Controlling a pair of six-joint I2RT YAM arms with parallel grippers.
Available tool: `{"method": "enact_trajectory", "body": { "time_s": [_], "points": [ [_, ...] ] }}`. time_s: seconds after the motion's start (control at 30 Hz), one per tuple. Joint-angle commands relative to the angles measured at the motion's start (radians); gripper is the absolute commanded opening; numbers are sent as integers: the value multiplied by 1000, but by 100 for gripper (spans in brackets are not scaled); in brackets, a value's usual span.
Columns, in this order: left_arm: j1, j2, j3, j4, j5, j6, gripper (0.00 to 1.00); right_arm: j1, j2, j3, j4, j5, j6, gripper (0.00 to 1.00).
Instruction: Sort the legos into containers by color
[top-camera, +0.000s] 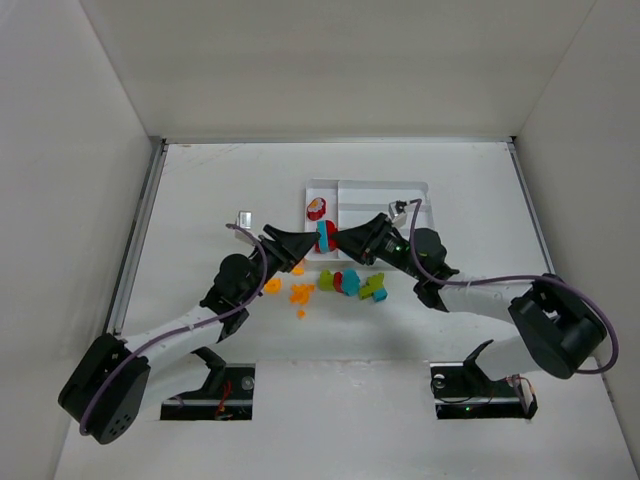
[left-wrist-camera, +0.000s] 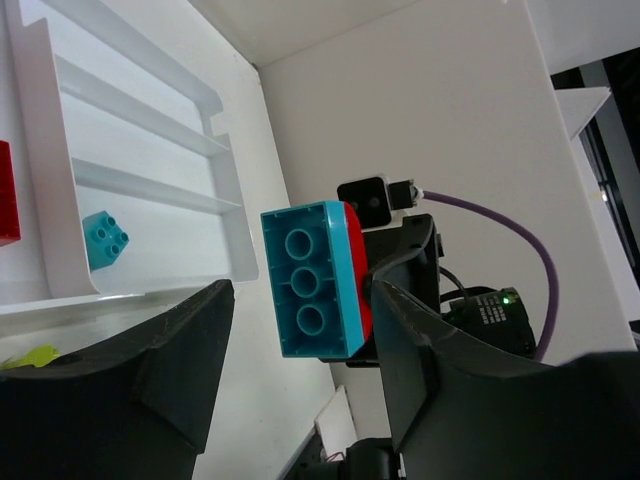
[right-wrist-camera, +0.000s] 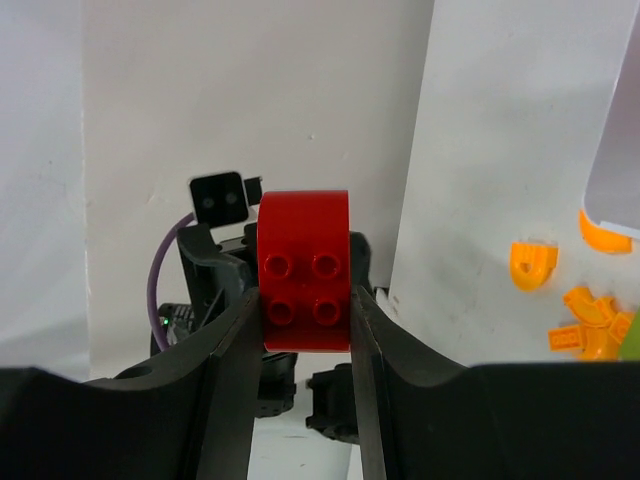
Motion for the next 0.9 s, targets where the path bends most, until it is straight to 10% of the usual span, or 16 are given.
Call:
{"method": "enact_trajectory", "body": {
  "time_s": [0.0, 0.87],
  "points": [
    [-13, 23, 50, 96, 31, 2, 54, 33, 7, 49, 116, -3, 15, 32],
    [17, -18, 12, 154, 27, -7, 10, 4, 20, -14, 266, -20, 103, 32]
  ]
}}
